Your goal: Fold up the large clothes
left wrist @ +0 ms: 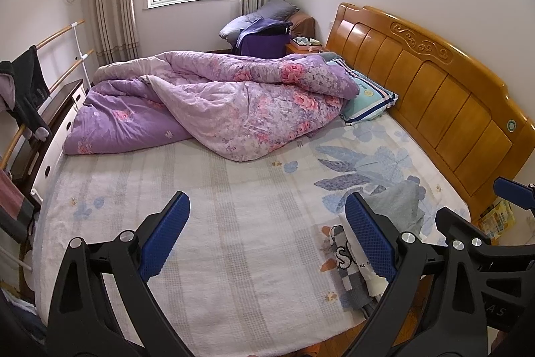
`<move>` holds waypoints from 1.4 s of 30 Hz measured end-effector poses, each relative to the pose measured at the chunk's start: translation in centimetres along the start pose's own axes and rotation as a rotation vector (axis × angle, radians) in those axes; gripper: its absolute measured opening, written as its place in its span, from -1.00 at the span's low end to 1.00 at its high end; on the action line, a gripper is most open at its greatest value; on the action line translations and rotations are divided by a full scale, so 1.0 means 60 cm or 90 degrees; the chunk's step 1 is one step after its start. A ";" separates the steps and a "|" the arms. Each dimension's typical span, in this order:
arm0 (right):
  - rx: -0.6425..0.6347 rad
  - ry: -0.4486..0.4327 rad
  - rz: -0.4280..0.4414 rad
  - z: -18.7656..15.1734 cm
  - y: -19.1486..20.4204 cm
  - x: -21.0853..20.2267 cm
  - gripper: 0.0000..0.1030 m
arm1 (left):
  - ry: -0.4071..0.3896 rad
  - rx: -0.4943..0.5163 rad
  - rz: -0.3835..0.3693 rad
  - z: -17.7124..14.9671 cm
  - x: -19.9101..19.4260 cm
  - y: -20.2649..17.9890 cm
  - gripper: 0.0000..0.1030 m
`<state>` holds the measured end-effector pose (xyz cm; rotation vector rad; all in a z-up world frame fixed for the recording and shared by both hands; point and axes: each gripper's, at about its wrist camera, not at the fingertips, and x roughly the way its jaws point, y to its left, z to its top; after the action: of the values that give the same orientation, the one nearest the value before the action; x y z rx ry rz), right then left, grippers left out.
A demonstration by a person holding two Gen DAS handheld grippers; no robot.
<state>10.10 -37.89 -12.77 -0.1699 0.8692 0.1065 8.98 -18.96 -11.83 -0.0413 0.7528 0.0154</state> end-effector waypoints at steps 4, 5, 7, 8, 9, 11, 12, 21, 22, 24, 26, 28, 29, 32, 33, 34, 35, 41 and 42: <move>0.000 0.001 0.001 0.001 -0.002 0.002 0.71 | 0.000 0.002 0.000 -0.001 0.003 0.004 0.83; 0.000 0.002 0.001 0.000 -0.002 0.002 0.71 | 0.001 0.001 -0.001 0.000 0.003 0.003 0.83; -0.001 0.002 0.001 0.000 -0.003 0.005 0.71 | 0.005 0.001 -0.003 0.000 0.004 0.004 0.83; -0.001 0.003 0.000 0.000 -0.003 0.005 0.71 | 0.006 0.002 -0.003 0.000 0.006 0.006 0.83; -0.001 0.003 -0.001 -0.001 -0.003 0.007 0.71 | 0.007 0.004 -0.002 0.000 0.007 0.009 0.83; -0.002 0.005 -0.002 -0.003 -0.004 0.008 0.71 | 0.005 0.010 -0.002 0.001 0.010 0.012 0.83; -0.002 0.006 -0.001 -0.003 -0.006 0.011 0.71 | 0.004 0.012 -0.003 0.001 0.010 0.013 0.83; -0.003 0.007 -0.003 -0.001 -0.007 0.014 0.71 | -0.013 0.020 0.001 0.004 0.012 0.021 0.83; -0.003 0.007 -0.002 -0.001 -0.008 0.015 0.71 | -0.012 0.020 0.000 0.004 0.012 0.021 0.83; -0.003 0.007 -0.002 0.001 -0.009 0.017 0.71 | -0.011 0.021 -0.001 0.005 0.013 0.024 0.83; -0.005 0.008 -0.002 0.001 -0.010 0.018 0.71 | -0.012 0.017 -0.007 0.005 0.015 0.026 0.83; -0.005 0.009 -0.002 0.003 -0.010 0.019 0.71 | -0.007 0.013 -0.009 0.005 0.019 0.028 0.83; -0.005 0.011 -0.003 0.004 -0.010 0.022 0.71 | -0.002 0.012 -0.006 0.006 0.022 0.027 0.83; -0.007 0.016 -0.005 0.001 -0.009 0.025 0.71 | -0.003 0.019 0.003 0.007 0.025 0.023 0.83; -0.008 0.017 -0.004 0.003 -0.010 0.027 0.71 | -0.006 0.025 0.004 0.006 0.026 0.022 0.83; -0.009 0.019 -0.004 0.004 -0.010 0.029 0.71 | -0.004 0.030 0.002 0.006 0.027 0.022 0.83; -0.009 0.021 -0.004 0.002 -0.010 0.029 0.71 | -0.003 0.032 0.001 0.006 0.029 0.019 0.83; -0.012 0.024 -0.003 0.010 -0.010 0.036 0.71 | 0.007 0.025 -0.004 0.008 0.035 0.022 0.83; -0.011 0.024 -0.003 0.011 -0.009 0.036 0.71 | 0.009 0.024 -0.005 0.008 0.036 0.022 0.83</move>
<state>12.08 -38.27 -13.95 -0.1906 0.9059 0.1074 10.85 -17.62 -12.99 -0.0087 0.7664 -0.0069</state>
